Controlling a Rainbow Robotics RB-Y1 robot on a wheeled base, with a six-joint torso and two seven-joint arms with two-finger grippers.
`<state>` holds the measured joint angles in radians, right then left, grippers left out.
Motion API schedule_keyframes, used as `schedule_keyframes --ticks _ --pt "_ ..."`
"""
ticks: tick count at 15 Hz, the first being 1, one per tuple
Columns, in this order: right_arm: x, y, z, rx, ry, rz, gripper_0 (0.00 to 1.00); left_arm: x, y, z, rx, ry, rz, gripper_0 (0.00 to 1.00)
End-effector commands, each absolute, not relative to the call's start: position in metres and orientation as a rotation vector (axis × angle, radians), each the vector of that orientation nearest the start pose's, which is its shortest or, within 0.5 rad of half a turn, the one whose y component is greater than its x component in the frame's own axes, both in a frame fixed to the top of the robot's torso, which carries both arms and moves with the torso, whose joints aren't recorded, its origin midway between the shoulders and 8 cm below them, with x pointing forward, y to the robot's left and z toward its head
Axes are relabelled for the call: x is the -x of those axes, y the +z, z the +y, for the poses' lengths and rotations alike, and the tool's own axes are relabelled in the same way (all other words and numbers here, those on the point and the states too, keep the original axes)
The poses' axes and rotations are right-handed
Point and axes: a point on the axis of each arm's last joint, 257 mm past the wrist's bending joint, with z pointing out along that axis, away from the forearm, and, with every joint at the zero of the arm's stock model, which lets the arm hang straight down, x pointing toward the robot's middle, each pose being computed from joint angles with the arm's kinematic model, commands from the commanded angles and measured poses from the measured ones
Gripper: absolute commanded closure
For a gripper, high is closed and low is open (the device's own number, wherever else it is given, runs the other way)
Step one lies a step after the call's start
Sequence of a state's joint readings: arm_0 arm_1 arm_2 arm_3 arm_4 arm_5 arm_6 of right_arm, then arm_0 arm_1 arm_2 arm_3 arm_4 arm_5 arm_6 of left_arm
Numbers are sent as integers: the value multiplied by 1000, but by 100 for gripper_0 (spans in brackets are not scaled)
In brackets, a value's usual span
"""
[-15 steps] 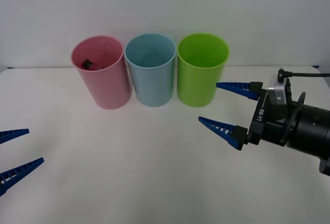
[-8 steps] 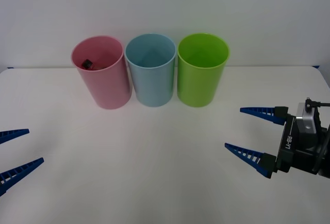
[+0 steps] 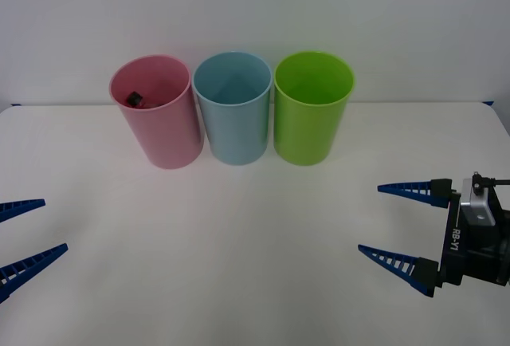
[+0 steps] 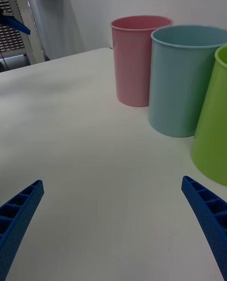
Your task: Put cans in the blue bin and PET bottles in the pink bin and trash in the green bin.
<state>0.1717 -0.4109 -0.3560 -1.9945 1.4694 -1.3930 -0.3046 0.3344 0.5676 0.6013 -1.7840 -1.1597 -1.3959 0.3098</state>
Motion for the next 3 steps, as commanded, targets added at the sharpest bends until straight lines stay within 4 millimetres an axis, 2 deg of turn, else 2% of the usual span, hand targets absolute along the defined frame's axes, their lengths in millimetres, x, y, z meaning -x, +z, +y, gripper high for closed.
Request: schedule_keyframes --ticks 1,3 --pt "-340 -182 -186 1103 635 1585 0 -318 -162 324 -724 -652 1683 0" --pt "-340 -182 -186 1103 635 1585 0 -318 -162 324 -724 -652 1683 0"
